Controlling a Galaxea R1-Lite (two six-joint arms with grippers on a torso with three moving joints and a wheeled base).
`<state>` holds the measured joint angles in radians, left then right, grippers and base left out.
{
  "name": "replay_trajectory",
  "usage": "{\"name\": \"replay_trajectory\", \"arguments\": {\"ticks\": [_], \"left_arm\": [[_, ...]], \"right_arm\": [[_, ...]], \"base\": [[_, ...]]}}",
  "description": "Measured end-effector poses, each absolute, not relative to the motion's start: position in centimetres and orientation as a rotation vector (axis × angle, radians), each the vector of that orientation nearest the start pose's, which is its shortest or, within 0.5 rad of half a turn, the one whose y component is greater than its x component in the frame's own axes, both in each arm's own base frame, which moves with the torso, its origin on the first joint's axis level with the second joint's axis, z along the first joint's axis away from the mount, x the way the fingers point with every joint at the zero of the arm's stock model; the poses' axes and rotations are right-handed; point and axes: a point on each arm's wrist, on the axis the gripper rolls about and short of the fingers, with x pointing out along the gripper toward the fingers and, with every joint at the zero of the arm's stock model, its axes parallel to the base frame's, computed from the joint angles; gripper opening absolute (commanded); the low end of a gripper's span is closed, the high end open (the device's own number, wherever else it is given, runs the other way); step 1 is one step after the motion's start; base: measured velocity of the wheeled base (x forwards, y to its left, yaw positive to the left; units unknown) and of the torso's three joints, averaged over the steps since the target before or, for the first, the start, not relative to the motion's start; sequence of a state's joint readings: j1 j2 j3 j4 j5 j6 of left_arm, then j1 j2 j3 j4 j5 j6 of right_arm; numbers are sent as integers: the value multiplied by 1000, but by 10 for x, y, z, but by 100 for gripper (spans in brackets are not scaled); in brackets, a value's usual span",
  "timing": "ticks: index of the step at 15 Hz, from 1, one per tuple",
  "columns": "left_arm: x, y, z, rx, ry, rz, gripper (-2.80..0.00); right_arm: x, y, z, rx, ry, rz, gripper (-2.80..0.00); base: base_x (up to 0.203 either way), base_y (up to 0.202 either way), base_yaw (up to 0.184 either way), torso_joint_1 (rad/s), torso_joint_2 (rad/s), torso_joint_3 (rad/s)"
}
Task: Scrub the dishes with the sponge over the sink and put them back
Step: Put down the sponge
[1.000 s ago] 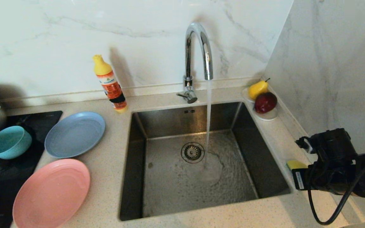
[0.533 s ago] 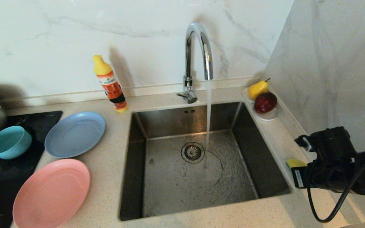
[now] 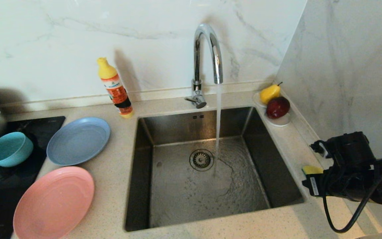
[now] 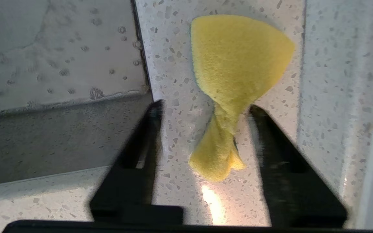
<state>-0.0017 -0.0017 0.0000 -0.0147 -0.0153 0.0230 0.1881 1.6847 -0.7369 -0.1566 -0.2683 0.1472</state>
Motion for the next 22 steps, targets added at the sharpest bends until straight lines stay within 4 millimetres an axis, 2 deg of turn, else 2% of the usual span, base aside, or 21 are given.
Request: {"name": "replay_trajectory", "arguments": {"ticks": [6, 13, 22], "left_arm": [[-23, 0, 77, 23, -17, -17, -280], [-23, 0, 77, 23, -17, -17, -280], [-23, 0, 77, 23, -16, -17, -280]], "right_arm": [[263, 42, 132, -10, 755, -129, 0], [265, 47, 141, 155, 816, -111, 0], [265, 47, 140, 212, 835, -68, 0]], "base": [[0, 0, 0, 0, 0, 0], [0, 0, 0, 0, 0, 0], [0, 0, 0, 0, 0, 0]]}}
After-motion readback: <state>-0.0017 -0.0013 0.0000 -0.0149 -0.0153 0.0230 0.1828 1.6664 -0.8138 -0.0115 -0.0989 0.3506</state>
